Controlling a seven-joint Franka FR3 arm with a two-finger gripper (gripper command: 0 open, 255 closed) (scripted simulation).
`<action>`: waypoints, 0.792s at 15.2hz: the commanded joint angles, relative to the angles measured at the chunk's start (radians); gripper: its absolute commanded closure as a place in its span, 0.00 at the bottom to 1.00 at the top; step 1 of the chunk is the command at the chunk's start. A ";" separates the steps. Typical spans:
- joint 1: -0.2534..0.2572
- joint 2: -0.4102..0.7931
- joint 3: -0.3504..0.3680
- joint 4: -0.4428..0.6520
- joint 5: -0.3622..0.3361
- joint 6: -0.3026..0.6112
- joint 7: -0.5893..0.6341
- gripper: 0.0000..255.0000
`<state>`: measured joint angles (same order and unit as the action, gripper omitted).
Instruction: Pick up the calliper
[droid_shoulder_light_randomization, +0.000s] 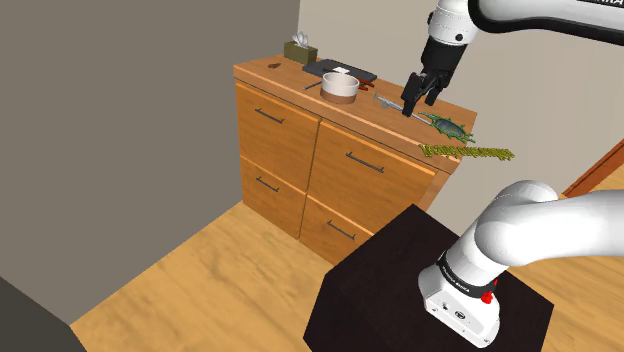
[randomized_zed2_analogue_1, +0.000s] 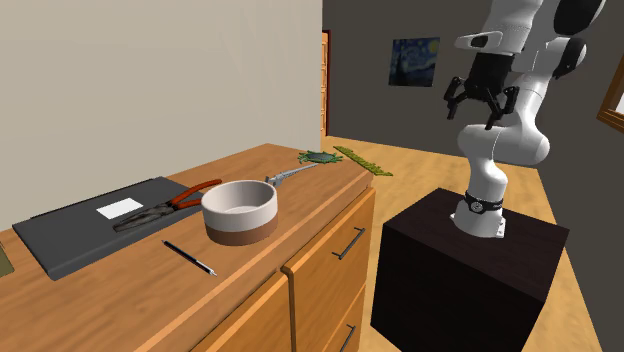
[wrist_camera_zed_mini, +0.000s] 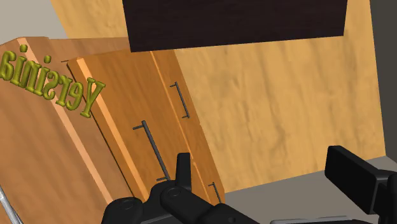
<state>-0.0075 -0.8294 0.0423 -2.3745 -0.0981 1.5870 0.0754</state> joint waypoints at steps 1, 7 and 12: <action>0.000 0.000 0.000 0.000 0.000 0.000 0.000 0.00; -0.029 0.056 -0.141 -0.038 -0.086 0.129 -0.162 0.00; -0.047 0.147 -0.258 -0.028 -0.139 0.242 -0.295 0.00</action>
<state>-0.0518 -0.7005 -0.1924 -2.4097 -0.2275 1.8103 -0.1904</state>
